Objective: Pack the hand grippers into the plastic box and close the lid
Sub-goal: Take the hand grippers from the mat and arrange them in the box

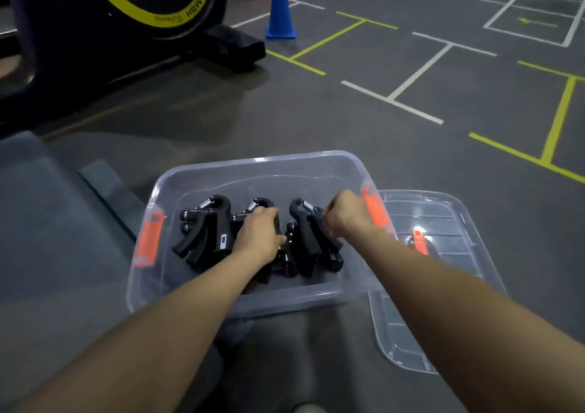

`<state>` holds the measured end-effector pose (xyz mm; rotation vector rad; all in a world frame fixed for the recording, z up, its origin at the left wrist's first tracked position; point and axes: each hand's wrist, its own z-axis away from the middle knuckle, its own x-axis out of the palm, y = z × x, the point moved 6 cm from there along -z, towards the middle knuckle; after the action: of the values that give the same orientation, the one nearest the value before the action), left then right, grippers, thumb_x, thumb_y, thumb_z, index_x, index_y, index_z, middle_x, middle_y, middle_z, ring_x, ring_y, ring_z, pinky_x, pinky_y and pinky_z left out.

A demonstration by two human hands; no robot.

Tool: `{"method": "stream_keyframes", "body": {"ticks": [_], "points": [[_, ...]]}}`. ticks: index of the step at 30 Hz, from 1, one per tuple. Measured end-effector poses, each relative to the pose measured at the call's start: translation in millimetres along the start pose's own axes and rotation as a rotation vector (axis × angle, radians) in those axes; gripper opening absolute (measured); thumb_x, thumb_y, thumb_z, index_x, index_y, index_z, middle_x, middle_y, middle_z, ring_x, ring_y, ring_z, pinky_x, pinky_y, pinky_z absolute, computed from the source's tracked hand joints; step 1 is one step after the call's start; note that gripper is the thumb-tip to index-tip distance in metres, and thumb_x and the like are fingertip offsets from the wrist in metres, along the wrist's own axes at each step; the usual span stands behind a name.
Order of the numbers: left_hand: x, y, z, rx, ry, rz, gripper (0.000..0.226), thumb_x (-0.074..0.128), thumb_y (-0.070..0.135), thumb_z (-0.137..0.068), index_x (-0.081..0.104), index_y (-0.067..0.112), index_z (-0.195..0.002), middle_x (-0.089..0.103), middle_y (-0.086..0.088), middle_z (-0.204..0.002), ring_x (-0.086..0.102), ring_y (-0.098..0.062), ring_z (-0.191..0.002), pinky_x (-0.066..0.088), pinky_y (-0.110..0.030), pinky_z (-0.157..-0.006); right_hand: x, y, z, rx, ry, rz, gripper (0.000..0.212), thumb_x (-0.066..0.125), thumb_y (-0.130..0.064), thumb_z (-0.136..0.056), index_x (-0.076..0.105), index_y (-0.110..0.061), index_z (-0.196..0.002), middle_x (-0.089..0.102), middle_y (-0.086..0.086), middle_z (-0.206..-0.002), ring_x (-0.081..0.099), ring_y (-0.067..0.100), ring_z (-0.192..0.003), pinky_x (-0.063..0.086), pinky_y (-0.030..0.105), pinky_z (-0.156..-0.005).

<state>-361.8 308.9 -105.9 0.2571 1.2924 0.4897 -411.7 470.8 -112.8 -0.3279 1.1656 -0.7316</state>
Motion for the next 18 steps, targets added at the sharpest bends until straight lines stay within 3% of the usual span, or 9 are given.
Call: {"method": "stream_keyframes", "body": {"ticks": [4, 11, 15, 18], "points": [[20.9, -5.0, -10.8, -0.001, -0.065, -0.023, 0.062, 0.066, 0.020, -0.085, 0.039, 0.013, -0.140, 0.040, -0.006, -0.144, 0.039, -0.025, -0.134, 0.034, -0.038, -0.111, 17.6, 13.1, -15.6, 0.037, -0.004, 0.051, 0.028, 0.048, 0.000, -0.084, 0.068, -0.001, -0.104, 0.069, 0.019, -0.108, 0.066, 0.031, -0.100, 0.047, 0.028, -0.077], [22.0, -6.7, -25.9, 0.023, -0.125, -0.096, 0.073, 0.073, 0.027, -0.079, 0.038, 0.010, -0.140, 0.034, -0.002, -0.148, 0.033, -0.023, -0.138, 0.031, -0.036, -0.113, 33.1, 23.1, -29.0, 0.065, -0.078, 0.092, 0.030, 0.070, -0.010, -0.079, 0.066, -0.005, -0.109, 0.067, 0.015, -0.113, 0.065, 0.029, -0.105, 0.052, 0.030, -0.089], [24.8, -11.4, -28.1, 0.042, -0.162, -0.069, 0.075, 0.072, 0.029, -0.079, 0.036, 0.007, -0.142, 0.027, -0.003, -0.154, 0.029, -0.021, -0.141, 0.024, -0.030, -0.116, 46.4, 15.1, -26.0, 0.002, -0.167, 0.163, 0.042, 0.077, -0.019, -0.074, 0.061, -0.005, -0.110, 0.066, 0.016, -0.115, 0.063, 0.029, -0.106, 0.048, 0.028, -0.080], [25.9, -15.3, -28.0, 0.051, -0.171, -0.054, 0.078, 0.072, 0.030, -0.079, 0.033, 0.009, -0.144, 0.022, -0.001, -0.157, 0.024, -0.019, -0.144, 0.018, -0.027, -0.118, 57.2, 7.7, -21.4, -0.051, -0.206, 0.214, 0.051, 0.079, -0.021, -0.072, 0.058, -0.005, -0.116, 0.064, 0.015, -0.118, 0.060, 0.030, -0.111, 0.049, 0.031, -0.087]]}}
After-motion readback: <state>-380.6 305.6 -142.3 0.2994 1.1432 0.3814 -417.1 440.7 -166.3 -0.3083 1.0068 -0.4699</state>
